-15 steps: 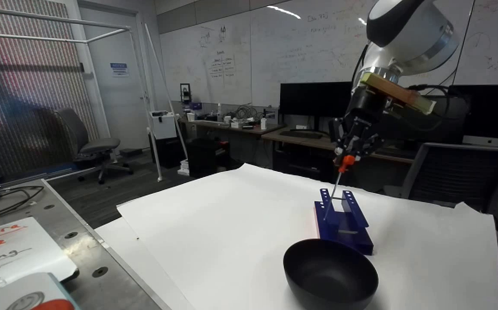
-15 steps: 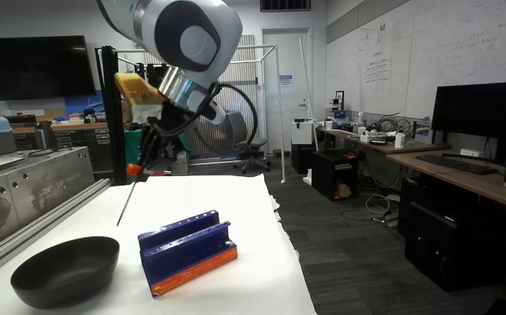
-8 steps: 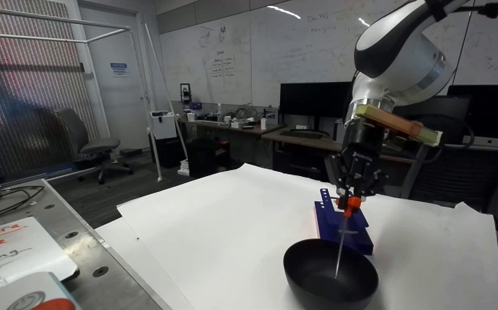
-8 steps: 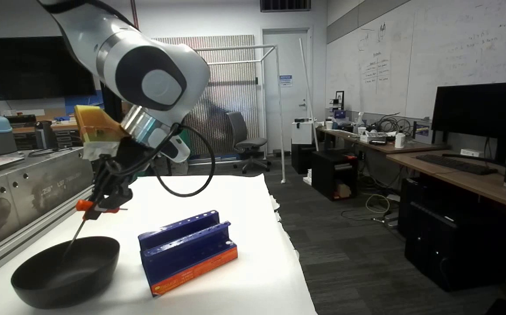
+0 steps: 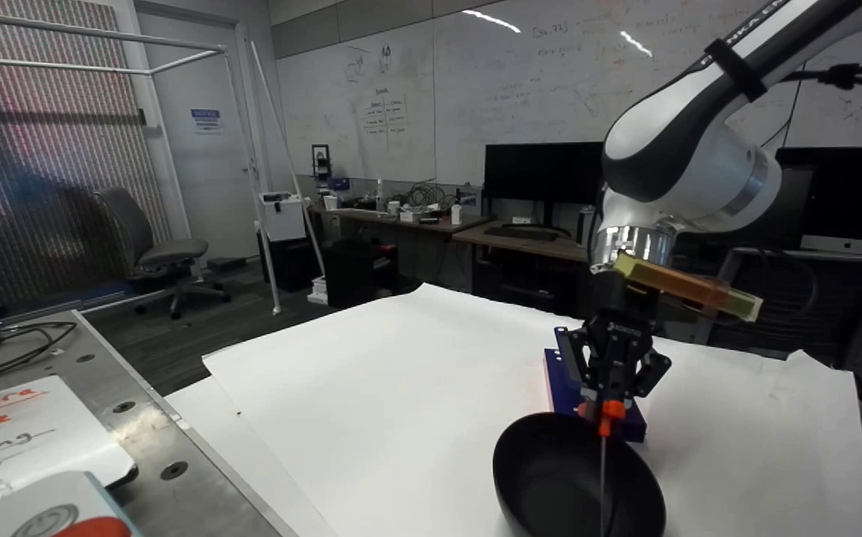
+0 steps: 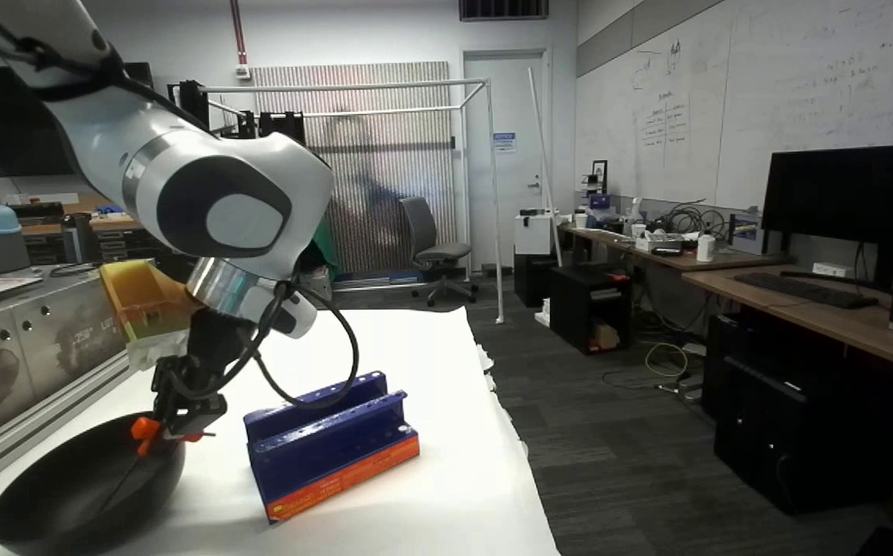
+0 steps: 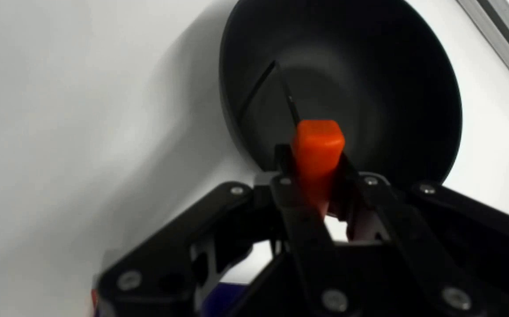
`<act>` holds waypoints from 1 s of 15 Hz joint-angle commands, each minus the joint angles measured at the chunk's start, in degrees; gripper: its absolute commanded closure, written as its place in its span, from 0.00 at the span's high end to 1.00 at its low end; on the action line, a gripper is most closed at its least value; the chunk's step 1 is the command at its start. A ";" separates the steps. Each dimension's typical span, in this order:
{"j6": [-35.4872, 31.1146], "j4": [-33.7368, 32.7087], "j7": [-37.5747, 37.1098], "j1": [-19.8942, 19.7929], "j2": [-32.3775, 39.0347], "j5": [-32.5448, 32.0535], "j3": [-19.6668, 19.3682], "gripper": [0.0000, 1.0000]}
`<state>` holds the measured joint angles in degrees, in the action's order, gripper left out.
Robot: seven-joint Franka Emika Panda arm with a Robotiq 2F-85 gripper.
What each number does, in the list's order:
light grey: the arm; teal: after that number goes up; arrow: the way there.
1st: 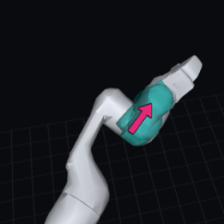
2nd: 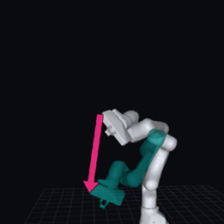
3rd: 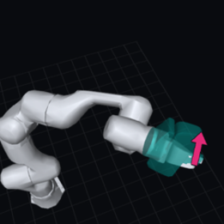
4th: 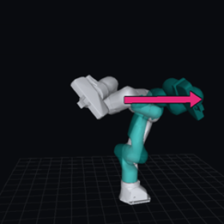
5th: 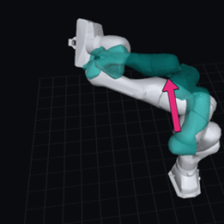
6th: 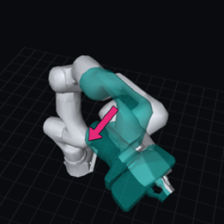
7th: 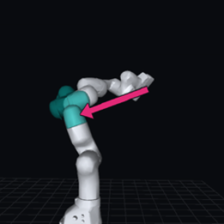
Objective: Put the red object in the bowl
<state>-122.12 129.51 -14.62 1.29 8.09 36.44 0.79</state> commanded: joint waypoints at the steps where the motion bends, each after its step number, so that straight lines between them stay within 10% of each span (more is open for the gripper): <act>1: -3.93 0.42 1.34 0.49 1.03 -0.75 0.50 0.08; 3: -4.96 0.20 1.73 0.44 1.08 -0.66 0.57 0.16; 4: -5.29 0.07 1.93 0.36 0.80 -0.54 0.58 0.47; 12: -10.95 0.00 0.30 -0.25 -6.65 -3.15 -0.36 0.99; 15: -14.69 -0.05 -0.44 -0.77 -12.02 -6.02 -0.77 1.00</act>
<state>-133.90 128.49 -13.42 0.89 2.53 33.15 0.37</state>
